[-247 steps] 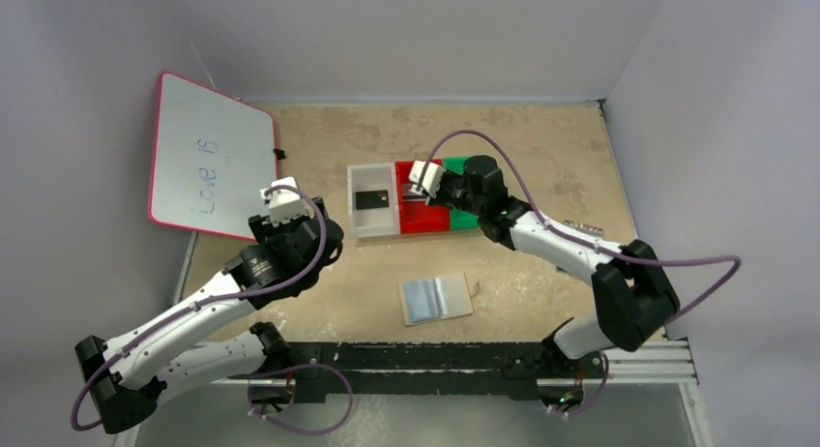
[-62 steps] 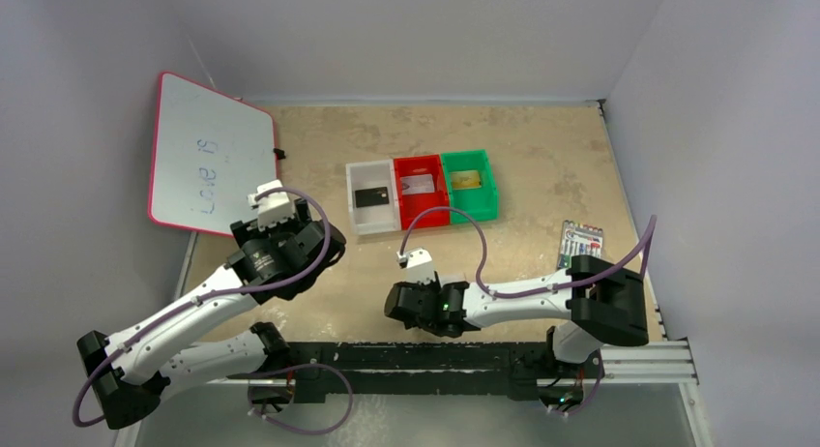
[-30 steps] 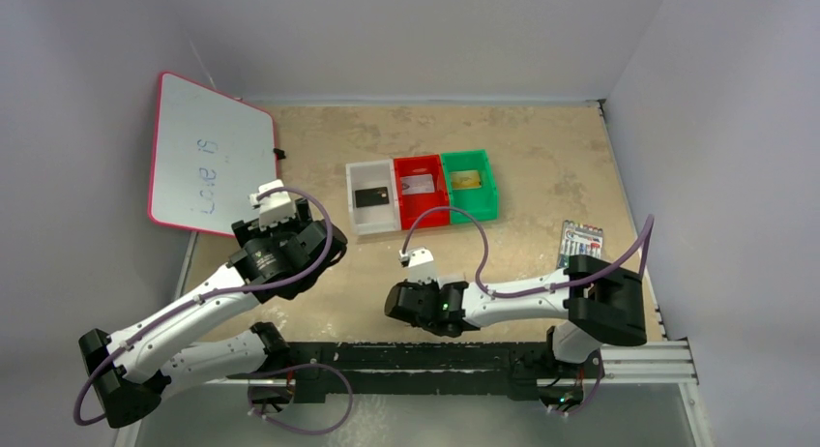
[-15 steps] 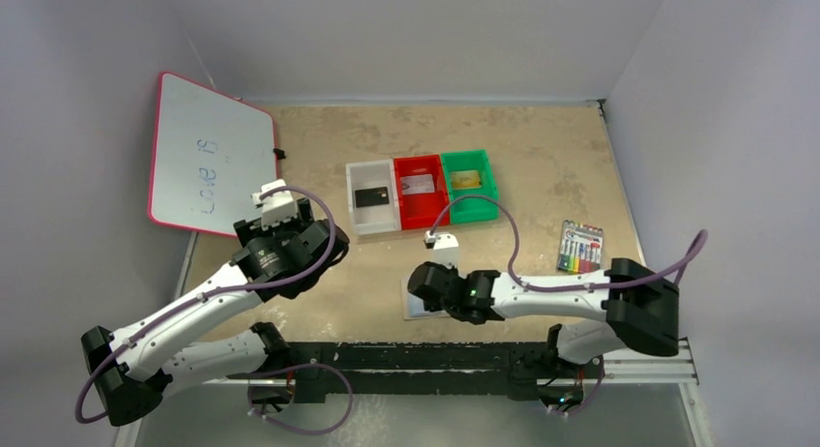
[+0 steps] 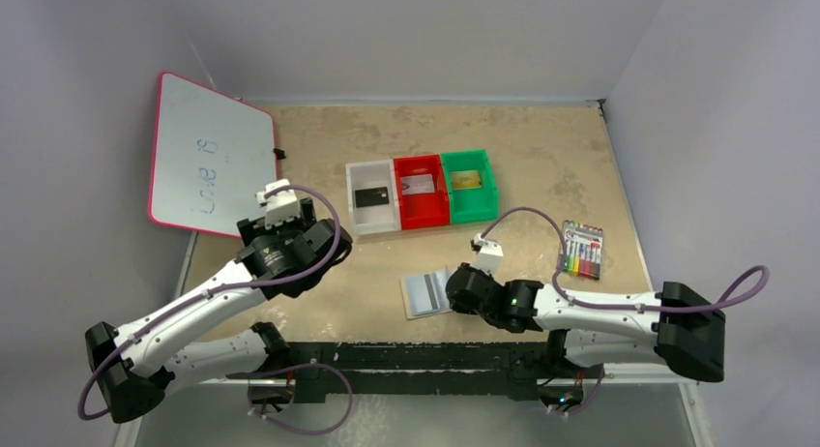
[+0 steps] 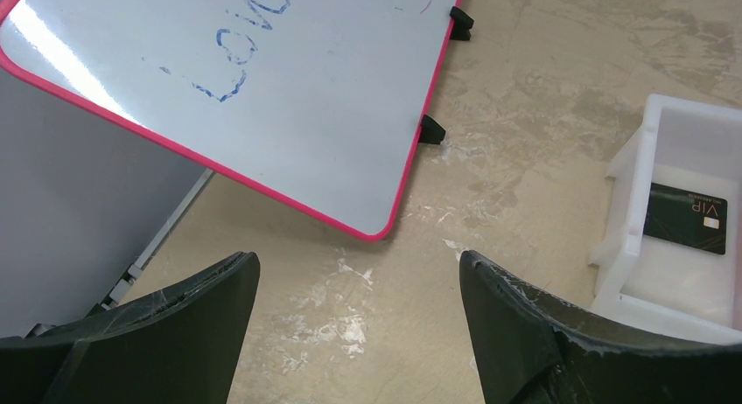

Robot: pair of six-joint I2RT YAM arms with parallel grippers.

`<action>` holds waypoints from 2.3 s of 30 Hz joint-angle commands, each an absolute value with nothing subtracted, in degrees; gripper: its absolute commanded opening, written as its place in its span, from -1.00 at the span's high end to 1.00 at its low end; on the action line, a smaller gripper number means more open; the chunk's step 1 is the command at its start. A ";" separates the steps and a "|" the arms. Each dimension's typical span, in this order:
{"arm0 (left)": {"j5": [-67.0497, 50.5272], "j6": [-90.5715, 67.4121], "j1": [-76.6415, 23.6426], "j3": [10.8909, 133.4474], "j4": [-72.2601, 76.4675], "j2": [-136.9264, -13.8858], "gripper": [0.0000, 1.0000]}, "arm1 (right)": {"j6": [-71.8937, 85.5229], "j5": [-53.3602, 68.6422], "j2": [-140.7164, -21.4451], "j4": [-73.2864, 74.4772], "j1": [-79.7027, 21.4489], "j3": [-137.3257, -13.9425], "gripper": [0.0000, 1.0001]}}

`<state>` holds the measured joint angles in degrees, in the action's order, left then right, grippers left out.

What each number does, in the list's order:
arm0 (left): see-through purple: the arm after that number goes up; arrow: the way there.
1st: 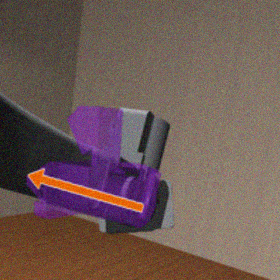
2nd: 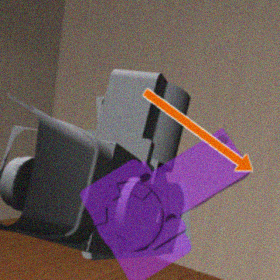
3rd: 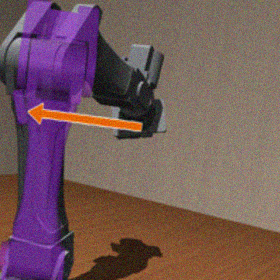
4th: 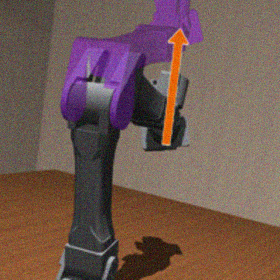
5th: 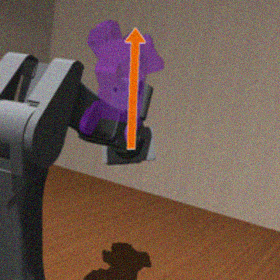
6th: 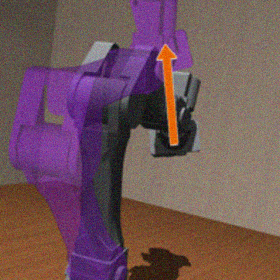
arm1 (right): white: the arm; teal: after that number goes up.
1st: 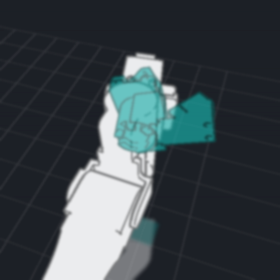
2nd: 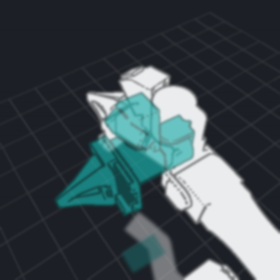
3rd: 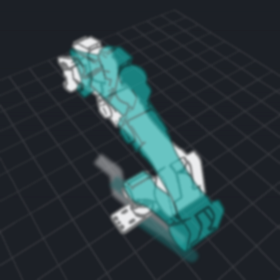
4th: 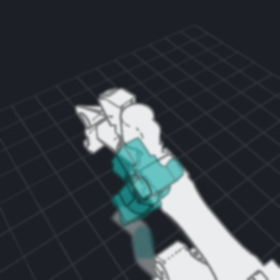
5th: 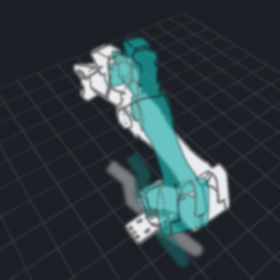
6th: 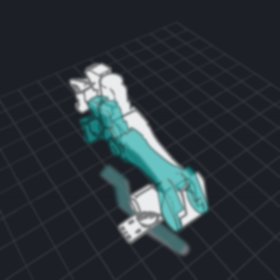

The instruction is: Take the credit cards out of the card holder

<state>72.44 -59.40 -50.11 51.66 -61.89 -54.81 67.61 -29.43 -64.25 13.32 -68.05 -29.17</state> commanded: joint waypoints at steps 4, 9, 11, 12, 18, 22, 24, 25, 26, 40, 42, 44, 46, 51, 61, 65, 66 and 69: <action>74.01 -59.35 -49.92 54.11 -61.92 -55.31 -0.68 | 80.51 -36.86 -58.47 25.80 -67.72 -27.26 0.57; 73.96 -59.32 -49.92 54.20 -62.01 -55.55 -0.68 | 83.59 -38.48 -53.03 29.02 -67.81 -27.89 0.36; 73.95 -59.32 -49.88 54.18 -62.04 -55.62 -0.68 | 84.52 -40.36 -51.35 32.08 -67.76 -29.19 0.28; 73.99 -59.30 -49.92 54.15 -62.05 -55.56 -0.68 | 84.23 -41.14 -50.58 33.20 -67.76 -29.83 0.22; 73.07 -58.69 -49.92 54.09 -61.69 -55.57 -0.69 | 64.70 -37.21 -45.03 18.43 -67.76 -29.18 0.03; 68.61 -54.57 -49.92 53.50 -57.65 -55.29 -0.69 | 56.63 -26.23 -47.45 3.32 -64.83 -26.37 0.04; 64.29 -54.02 -49.92 52.75 -55.32 -55.13 -0.69 | 52.57 -18.07 -52.56 -1.79 -60.46 -25.97 0.07; 62.28 -53.97 -49.92 51.90 -53.41 -54.99 -0.69 | 51.07 -13.72 -55.23 -4.18 -57.87 -26.12 0.12; 59.44 -54.08 -49.92 50.86 -51.39 -54.72 -0.69 | 50.23 -10.81 -57.76 -5.73 -55.79 -26.71 0.17; 22.57 -60.31 -55.28 38.58 -16.83 -63.08 -0.34 | 47.76 11.55 -68.23 -23.06 -46.20 -20.74 0.27; 23.20 -60.58 -58.11 39.59 -15.98 -65.95 -0.33 | 47.86 12.54 -69.11 -23.45 -45.66 -20.11 0.29; 24.21 -61.34 -60.12 40.74 -16.35 -68.74 -0.30 | 47.72 13.85 -69.71 -24.73 -45.22 -19.39 0.30; 24.01 -62.13 -61.03 40.95 -15.44 -70.93 -0.28 | 48.02 14.14 -70.08 -25.59 -44.75 -18.57 0.31; 20.36 -62.40 -61.82 40.91 -9.90 -74.61 -0.26 | 47.87 13.15 -70.22 -23.63 -43.58 -17.62 0.31; 16.85 -62.68 -63.39 41.12 -5.04 -80.61 -0.11 | 48.08 17.65 -74.72 -29.94 -42.33 -15.26 0.41; 16.10 -62.25 -63.71 41.11 -4.99 -82.16 -0.06 | 49.34 19.48 -77.17 -34.43 -41.95 -13.65 0.49; 16.05 -62.24 -63.84 41.20 -5.23 -82.51 -0.04 | 49.76 19.78 -77.70 -35.19 -41.93 -13.36 0.51; 16.86 -62.27 -64.23 41.22 -6.51 -83.28 0.02 | 50.51 20.86 -78.46 -37.30 -41.92 -12.74 0.58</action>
<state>16.71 -62.00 -63.55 39.11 -7.51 -82.56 49.58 18.09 -77.08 -33.10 -41.95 -14.26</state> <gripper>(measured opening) 0.505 0.228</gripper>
